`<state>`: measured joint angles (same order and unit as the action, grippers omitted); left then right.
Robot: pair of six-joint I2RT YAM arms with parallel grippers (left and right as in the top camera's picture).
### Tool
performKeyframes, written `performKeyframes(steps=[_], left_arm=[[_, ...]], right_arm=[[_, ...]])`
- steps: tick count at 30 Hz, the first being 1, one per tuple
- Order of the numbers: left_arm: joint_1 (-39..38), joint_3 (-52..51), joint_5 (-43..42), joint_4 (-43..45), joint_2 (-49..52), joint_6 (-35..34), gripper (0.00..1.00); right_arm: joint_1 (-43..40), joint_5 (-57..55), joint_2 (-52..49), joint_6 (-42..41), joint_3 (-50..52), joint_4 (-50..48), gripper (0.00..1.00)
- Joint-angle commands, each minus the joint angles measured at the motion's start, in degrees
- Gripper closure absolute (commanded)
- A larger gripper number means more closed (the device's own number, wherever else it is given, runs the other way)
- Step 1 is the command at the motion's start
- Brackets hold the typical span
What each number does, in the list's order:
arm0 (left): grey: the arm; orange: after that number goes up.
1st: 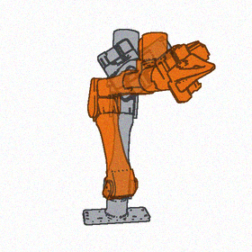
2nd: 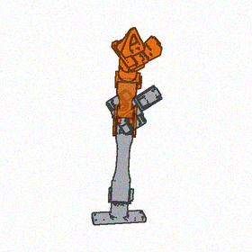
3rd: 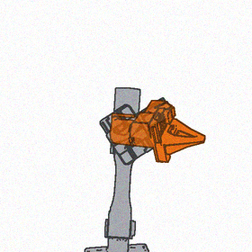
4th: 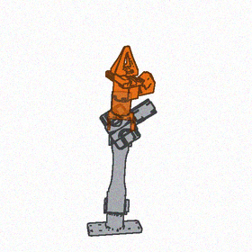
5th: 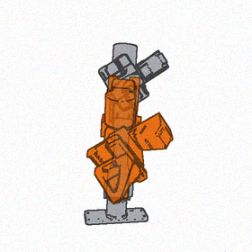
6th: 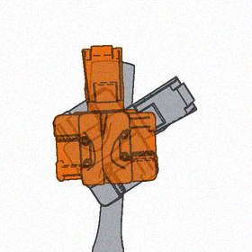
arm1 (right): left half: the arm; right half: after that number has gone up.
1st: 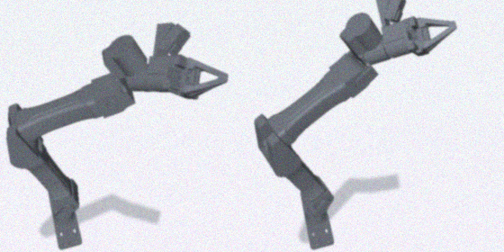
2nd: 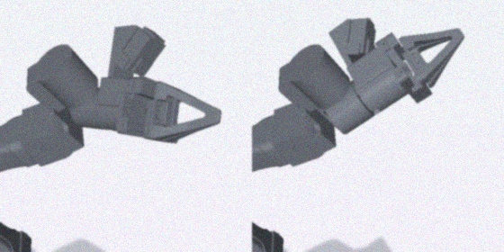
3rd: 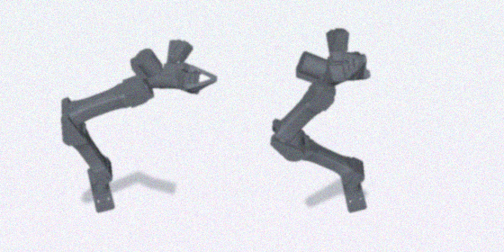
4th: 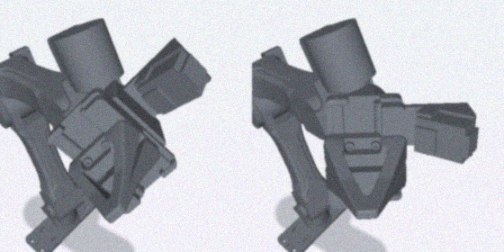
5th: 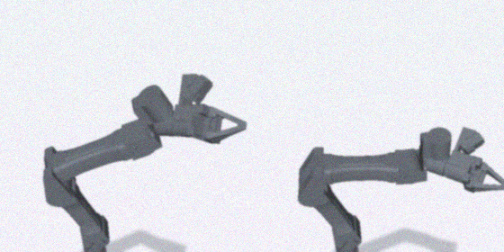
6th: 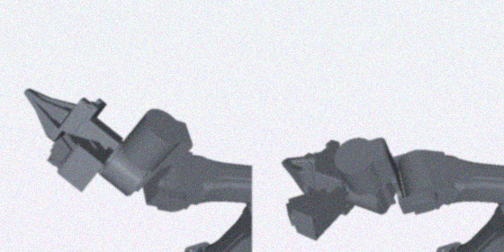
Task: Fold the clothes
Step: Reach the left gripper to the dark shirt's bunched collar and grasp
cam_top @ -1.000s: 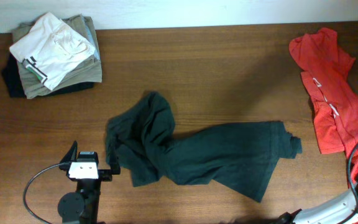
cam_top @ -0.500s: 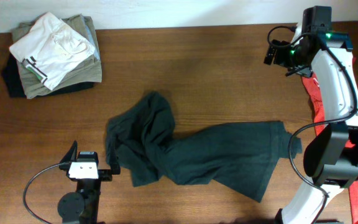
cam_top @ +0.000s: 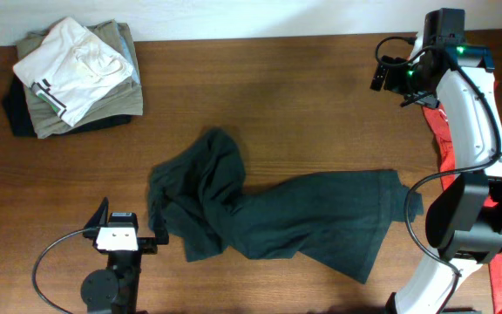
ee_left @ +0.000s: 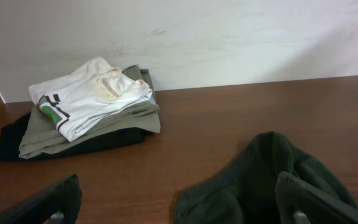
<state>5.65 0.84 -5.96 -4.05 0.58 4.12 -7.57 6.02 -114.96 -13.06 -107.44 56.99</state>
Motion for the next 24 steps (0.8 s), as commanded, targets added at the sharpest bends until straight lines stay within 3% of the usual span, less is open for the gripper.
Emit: performKeyframes(steps=[1,5,6,9,12,16,18,19,22,24], left_arm=[[0.31,-0.33,-0.20,-0.07,-0.28,0.72,0.01],[0.28,-0.33,-1.09,-0.02,-0.28,0.61,0.01],[0.09,-0.26,-7.28,0.42,-0.28,-3.43,0.01],[0.09,-0.26,-21.07,10.97,-0.28,-12.85,0.01],[0.09,0.42,-23.65,20.26,-0.22,-18.25,0.01],[0.09,12.74,-23.91,16.55,12.20,-18.10,0.01],[0.09,28.22,-26.32,1.31,27.36,-17.27,0.01],[0.09,40.52,-35.17,-11.30,39.54,-8.17,0.01],[0.09,45.09,-47.36,-11.65,53.24,-7.28,0.01],[-1.70,46.53,-45.57,-13.29,59.45,-7.32,0.01]], right_arm=[[0.07,-0.92,0.04,0.37,0.09,-0.04,0.01],[0.07,-0.92,0.04,0.37,0.09,-0.04,0.01],[0.07,-0.92,0.04,0.37,0.09,-0.04,0.01],[0.07,-0.92,0.04,0.37,0.09,-0.04,0.01],[0.07,-0.92,0.04,0.37,0.09,-0.04,0.01],[0.07,-0.92,0.04,0.37,0.09,-0.04,0.01],[0.07,-0.92,0.04,0.37,0.09,-0.04,0.01],[0.07,-0.92,0.04,0.37,0.09,-0.04,0.01],[0.07,-0.92,0.04,0.37,0.09,-0.04,0.01],[0.07,-0.92,0.04,0.37,0.09,-0.04,0.01]])
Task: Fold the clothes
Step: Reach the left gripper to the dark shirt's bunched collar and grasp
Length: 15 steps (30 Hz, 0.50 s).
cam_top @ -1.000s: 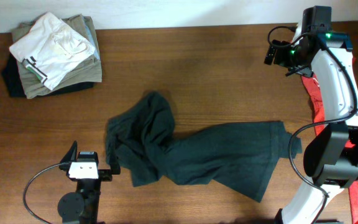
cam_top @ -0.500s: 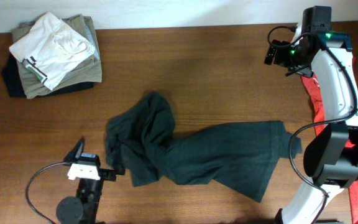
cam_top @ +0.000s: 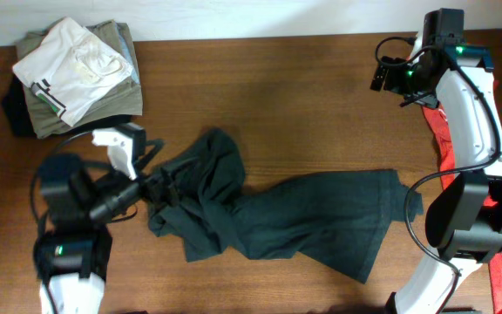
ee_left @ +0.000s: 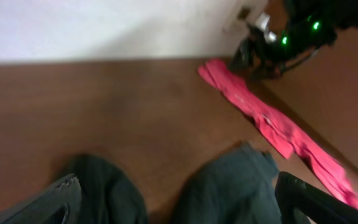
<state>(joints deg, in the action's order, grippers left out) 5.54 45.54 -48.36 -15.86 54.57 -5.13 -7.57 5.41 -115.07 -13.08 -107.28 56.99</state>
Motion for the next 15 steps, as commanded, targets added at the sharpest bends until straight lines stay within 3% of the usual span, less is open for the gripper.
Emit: performKeyframes(steps=[1,4,5,9,11,13,15], left_arm=[[-5.07,4.39,4.59,-5.64,8.24,1.97,0.01],[-20.52,19.04,31.80,-23.61,18.56,1.29,0.01],[-24.04,22.01,37.18,-26.95,21.73,0.48,0.01],[-33.29,22.43,33.97,-27.93,32.44,0.55,0.01],[-38.36,22.45,38.77,-27.96,39.21,-0.57,0.01],[-40.06,22.45,47.17,-27.89,42.77,-6.58,0.01],[-40.04,22.45,48.81,-28.48,44.92,-6.62,0.09]], right_arm=[[0.07,-0.31,0.15,0.39,-0.07,-0.04,0.01],[0.07,-0.31,0.15,0.39,-0.07,-0.04,0.01],[0.07,-0.31,0.15,0.39,-0.07,-0.04,0.01],[0.07,-0.31,0.15,0.39,-0.07,-0.04,0.01],[0.07,-0.31,0.15,0.39,-0.07,-0.04,0.01],[0.07,-0.31,0.15,0.39,-0.07,-0.04,0.01],[0.07,-0.31,0.15,0.39,-0.07,-0.04,0.01]])
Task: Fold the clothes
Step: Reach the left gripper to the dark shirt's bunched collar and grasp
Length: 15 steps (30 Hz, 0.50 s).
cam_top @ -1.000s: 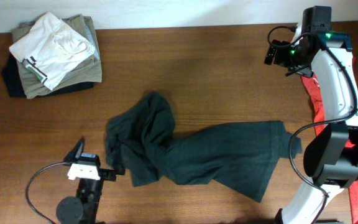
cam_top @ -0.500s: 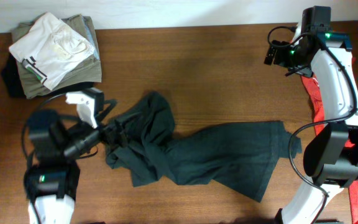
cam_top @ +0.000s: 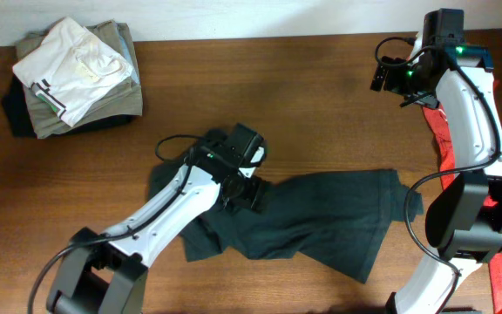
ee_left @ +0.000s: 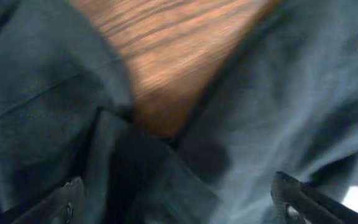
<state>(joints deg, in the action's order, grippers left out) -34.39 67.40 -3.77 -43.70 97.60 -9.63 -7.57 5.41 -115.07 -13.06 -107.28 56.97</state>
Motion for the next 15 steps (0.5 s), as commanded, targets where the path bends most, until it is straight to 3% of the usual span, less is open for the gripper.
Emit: performKeyframes(steps=[1,3,5,6,8,12,15], left_arm=[[-0.07,0.59,4.26,-0.79,2.47,-2.12,0.19],[-0.07,0.59,4.22,-0.66,2.69,-2.12,0.36],[-0.07,0.55,4.24,-1.18,2.75,-2.10,0.37],[-0.07,0.55,4.24,-1.11,2.75,-2.10,0.43],[-0.07,0.68,5.18,-0.92,2.73,-2.14,0.74],[-0.07,5.29,5.33,-2.34,2.67,-2.12,0.81],[-0.07,6.27,5.33,-3.10,2.67,-2.12,0.99]], right_arm=[[0.07,-0.31,0.15,0.37,-0.07,-0.02,0.01],[0.07,-0.31,0.15,0.37,-0.07,-0.02,0.01],[0.07,-0.31,0.15,0.37,-0.07,-0.02,0.01],[0.07,-0.31,0.15,0.37,-0.07,-0.02,0.01],[0.07,-0.31,0.15,0.37,-0.07,-0.02,0.01],[0.07,-0.31,0.15,0.37,-0.07,-0.02,0.01],[0.07,-0.31,0.15,0.37,-0.07,-0.02,0.01]])
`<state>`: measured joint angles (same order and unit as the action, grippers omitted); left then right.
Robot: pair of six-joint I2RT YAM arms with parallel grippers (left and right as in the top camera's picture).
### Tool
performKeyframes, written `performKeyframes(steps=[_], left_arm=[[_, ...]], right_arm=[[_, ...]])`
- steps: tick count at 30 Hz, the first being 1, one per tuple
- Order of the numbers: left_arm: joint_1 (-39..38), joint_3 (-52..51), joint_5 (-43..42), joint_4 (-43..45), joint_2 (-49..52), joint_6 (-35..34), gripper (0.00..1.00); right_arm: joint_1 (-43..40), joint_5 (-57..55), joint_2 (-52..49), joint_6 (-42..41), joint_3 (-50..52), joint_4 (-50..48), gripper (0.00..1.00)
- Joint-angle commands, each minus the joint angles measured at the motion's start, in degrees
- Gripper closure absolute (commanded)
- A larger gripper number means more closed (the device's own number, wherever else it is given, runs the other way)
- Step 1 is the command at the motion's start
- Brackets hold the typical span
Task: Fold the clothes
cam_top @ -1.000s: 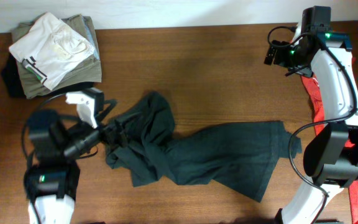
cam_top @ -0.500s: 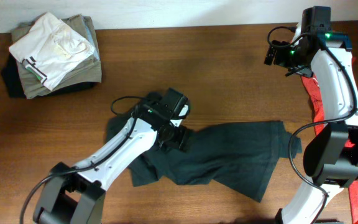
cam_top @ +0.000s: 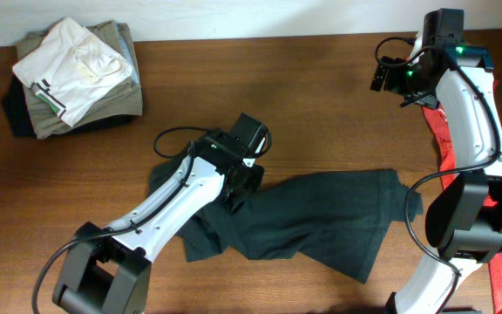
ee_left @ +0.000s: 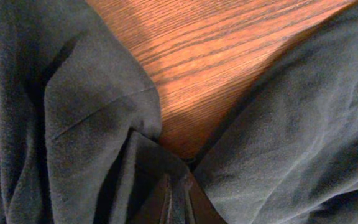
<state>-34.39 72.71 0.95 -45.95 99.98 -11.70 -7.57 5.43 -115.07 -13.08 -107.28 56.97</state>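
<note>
A dark green garment (cam_top: 321, 222) lies crumpled across the middle of the table, bunched at its left end and spread flatter to the right. My left gripper (cam_top: 236, 190) is down on the crease where the bunched part meets the flat part. In the left wrist view its fingers (ee_left: 166, 202) are pressed together with a fold of the green cloth (ee_left: 73, 124) pinched between them, beside a wedge of bare wood (ee_left: 216, 68). My right gripper (cam_top: 380, 75) hangs at the far right corner, away from the garment; its jaws are too small to read.
A stack of folded clothes (cam_top: 72, 74), with a white piece on top, sits at the far left corner. Red cloth (cam_top: 447, 148) lies along the right edge under the right arm. The left arm's cable loops over the garment's left part.
The left gripper's jaws were open over the crease of the green garment; now they are shut on a fold of it. The wrist has shifted slightly toward the far side.
The left arm was first at the front left edge with open jaws, facing the folded stack. Then it stood by the garment's bunched left end. Then it was over the garment's middle crease, still open, and now it pinches the cloth there. The right arm stayed put.
</note>
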Motion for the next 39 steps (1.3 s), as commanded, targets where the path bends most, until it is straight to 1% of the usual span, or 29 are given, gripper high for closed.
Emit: performKeyframes(steps=[1,3,4,5,6,7,9,11,12,14,18,20,21,23,24,26,27,28,29,30,33,35,36,38,39], left_arm=[[-0.07,0.96,0.61,-1.42,0.28,-0.04,0.94],[-0.07,0.96,0.55,-3.91,0.28,-0.02,0.72],[-0.07,0.96,0.28,-6.21,0.28,0.85,0.52],[-0.13,0.96,-1.01,-7.48,0.28,1.68,0.23],[-0.13,0.96,-3.39,-6.82,0.28,2.89,0.14],[-0.13,0.96,-5.05,-5.86,0.28,3.80,0.08],[-0.13,0.96,-8.11,-5.60,0.28,7.96,0.08],[-0.13,0.72,-8.28,-6.27,0.42,8.57,0.11],[-0.13,0.22,-8.26,-6.45,0.42,8.55,0.17],[-0.13,-0.92,-8.20,-6.43,0.42,8.55,0.26],[-0.13,-1.44,-6.97,-6.36,2.03,8.52,0.31],[-0.11,-1.44,-6.82,-5.55,3.69,8.52,0.32],[-0.13,-1.44,-3.54,-4.52,4.57,7.17,0.38],[-0.11,-1.42,-0.87,-3.76,4.57,6.51,0.41],[-0.11,-1.42,-0.26,-3.65,4.57,6.12,0.49],[-0.11,-1.40,0.61,-3.56,4.57,5.51,0.59],[-0.11,-1.31,0.59,-3.56,4.57,5.49,0.69],[-0.11,-1.11,0.57,-3.56,4.57,5.49,0.83],[-0.11,-0.35,0.59,-3.61,4.50,5.44,0.94],[-0.11,1.07,0.61,-4.02,4.35,5.29,1.00],[-0.07,6.12,0.61,-4.66,2.49,5.31,0.99],[-0.07,6.54,1.29,-4.66,1.07,5.31,0.99],[-0.07,6.54,3.87,-4.70,0.07,5.31,0.99],[-0.07,6.54,9.07,-4.63,-0.72,4.50,0.99],[0.13,6.54,12.09,-4.59,-0.70,2.27,0.99]], right_arm=[[0.07,-0.33,0.15,0.39,-0.07,-0.02,0.01],[0.07,-0.33,0.15,0.39,-0.07,-0.02,0.01],[0.07,-0.33,0.15,0.39,-0.07,-0.02,0.01],[0.07,-0.33,0.15,0.39,-0.07,-0.02,0.02],[0.07,-0.33,0.15,0.39,-0.07,-0.02,0.02],[0.07,-0.33,0.15,0.39,-0.07,-0.02,0.01],[0.07,-0.33,0.15,0.39,-0.07,-0.02,0.01],[0.07,-0.33,0.15,0.39,-0.07,-0.02,0.01],[0.07,-0.33,0.15,0.39,-0.07,-0.02,0.01],[0.07,-0.33,0.15,0.39,-0.07,-0.02,0.01],[0.07,-0.33,0.15,0.39,-0.07,-0.02,0.01],[0.07,-0.33,0.15,0.39,-0.07,-0.02,0.01],[0.07,-0.33,0.15,0.39,-0.07,-0.02,0.02],[0.07,-0.33,0.15,0.39,-0.07,-0.02,0.01],[0.07,-0.33,0.15,0.39,-0.07,-0.02,0.01],[0.07,-0.33,0.15,0.39,-0.07,-0.02,0.01],[0.07,-0.33,0.15,0.39,-0.07,-0.02,0.01],[0.07,-0.33,0.15,0.39,-0.07,-0.02,0.01],[0.07,-0.33,0.15,0.39,-0.07,-0.02,0.01],[0.07,-0.33,0.15,0.39,-0.07,-0.02,0.01],[0.07,0.17,0.15,0.35,-0.07,-0.02,0.01],[0.07,2.36,0.15,0.35,-0.07,0.02,0.01],[0.07,5.86,0.15,0.35,-0.07,0.24,0.01],[0.09,17.07,0.15,0.39,-0.07,5.11,0.01],[0.13,18.16,0.15,0.39,-0.07,8.28,0.01]])
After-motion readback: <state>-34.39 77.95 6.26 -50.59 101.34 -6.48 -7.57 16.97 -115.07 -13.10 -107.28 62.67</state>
